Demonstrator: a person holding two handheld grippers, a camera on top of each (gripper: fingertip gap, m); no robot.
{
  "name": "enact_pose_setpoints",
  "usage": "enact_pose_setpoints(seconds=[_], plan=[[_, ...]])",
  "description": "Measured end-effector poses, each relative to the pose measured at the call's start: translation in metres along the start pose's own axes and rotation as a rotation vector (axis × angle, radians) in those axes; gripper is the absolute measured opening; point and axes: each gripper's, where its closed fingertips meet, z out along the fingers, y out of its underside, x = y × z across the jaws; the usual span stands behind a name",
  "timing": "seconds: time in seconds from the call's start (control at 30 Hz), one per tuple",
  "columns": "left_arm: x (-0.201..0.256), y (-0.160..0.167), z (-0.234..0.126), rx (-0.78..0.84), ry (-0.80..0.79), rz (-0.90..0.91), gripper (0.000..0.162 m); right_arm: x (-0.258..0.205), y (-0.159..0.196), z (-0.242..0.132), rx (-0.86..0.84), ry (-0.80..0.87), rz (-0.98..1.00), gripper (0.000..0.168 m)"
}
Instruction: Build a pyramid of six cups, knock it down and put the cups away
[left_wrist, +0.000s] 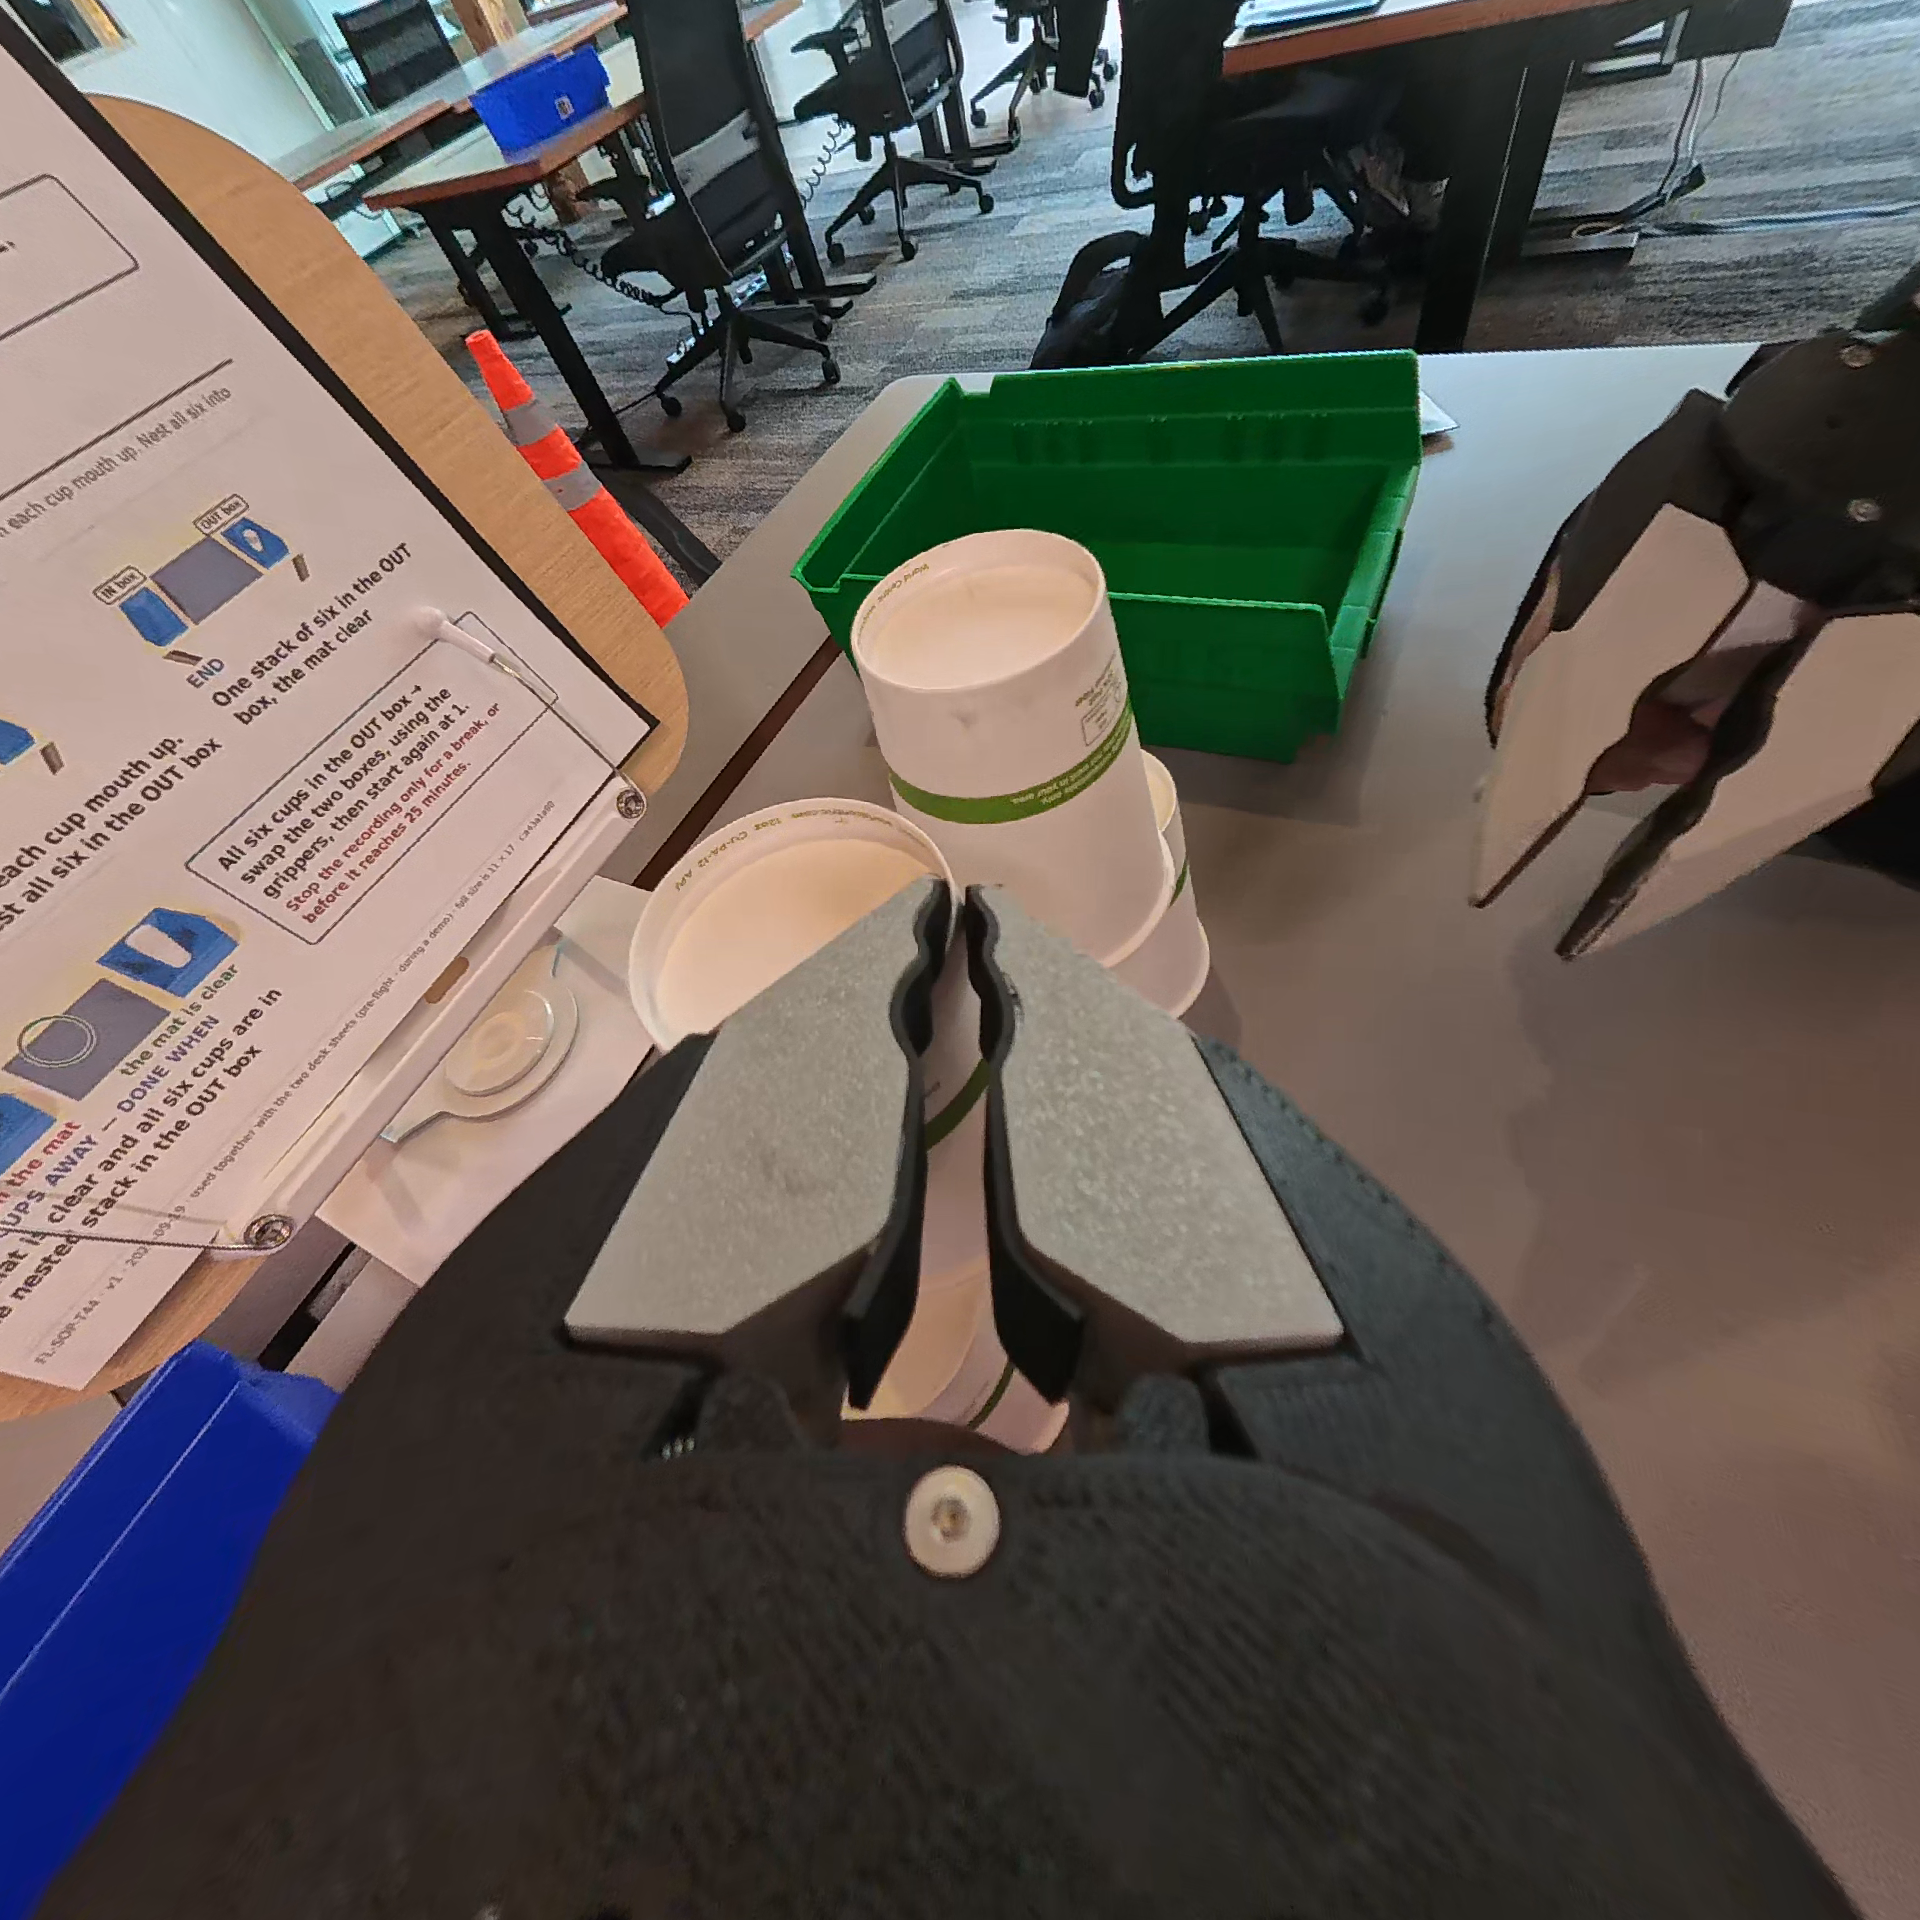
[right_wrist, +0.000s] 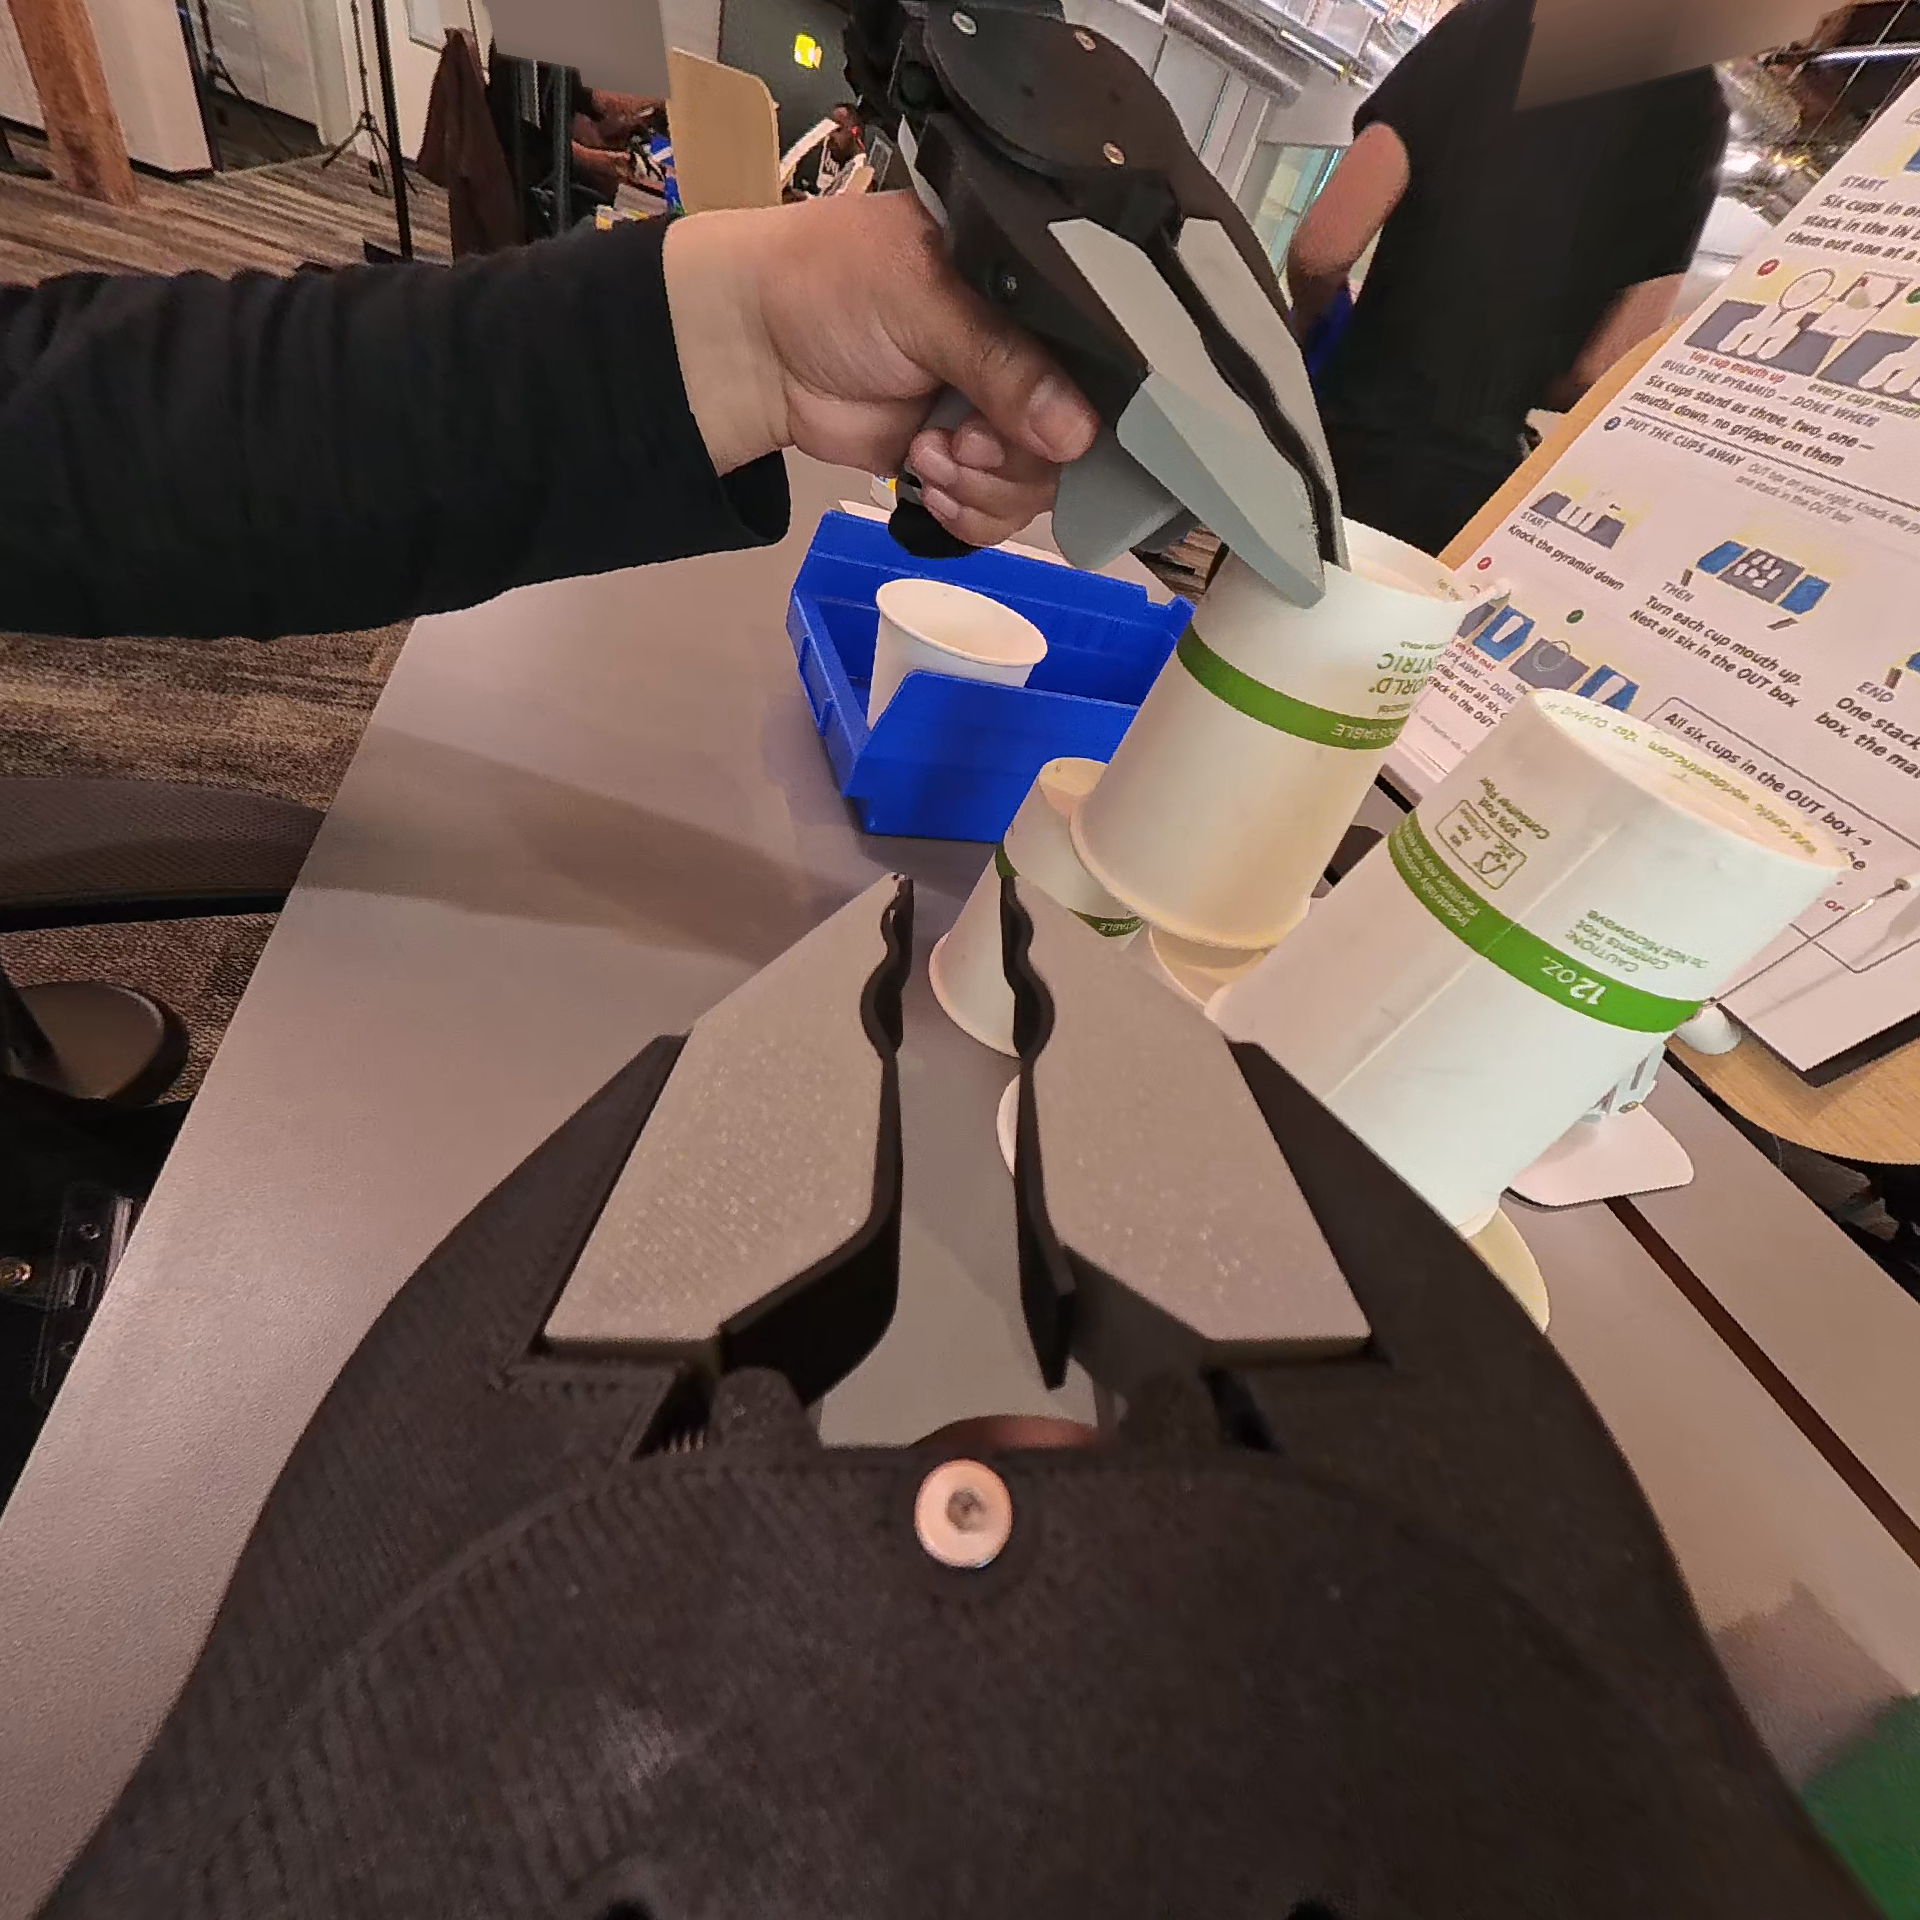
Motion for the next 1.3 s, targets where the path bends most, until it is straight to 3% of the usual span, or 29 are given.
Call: enact_pose_setpoints(seconds=[0.33, 0.5, 0.8, 0.97, 1.17, 1.23, 1.3], plan=[[-0.003, 0.001, 0.004, -0.006, -0.013, -0.006, 0.001, -0.001, 0.000, 0.001, -0.002, -0.005, 0.001, 0.013], [-0.004, -0.004, -0.002, 0.032, -0.029, -0.030, 0.029, -0.001, 0.001, 0.001, -0.003, -0.004, -0.001, 0.013], [0.008, -0.026, -0.073, 0.275, -0.057, -0.113, 0.034, 0.003, -0.001, -0.001, 0.005, 0.021, -0.007, 0.013], [0.008, 0.006, -0.113, 0.353, -0.132, -0.197, 0.035, 0.006, -0.001, -0.001, 0.019, 0.029, 0.001, 0.012], [-0.012, 0.070, -0.131, 0.272, -0.319, -0.251, 0.037, 0.009, 0.007, 0.004, 0.001, 0.034, 0.016, 0.011], [-0.024, 0.081, -0.136, 0.197, -0.386, -0.267, 0.047, 0.008, 0.012, 0.006, -0.016, 0.027, 0.021, 0.011], [-0.024, 0.080, -0.143, 0.215, -0.414, -0.249, 0.042, 0.007, 0.015, 0.008, -0.030, 0.028, 0.010, 0.011]])
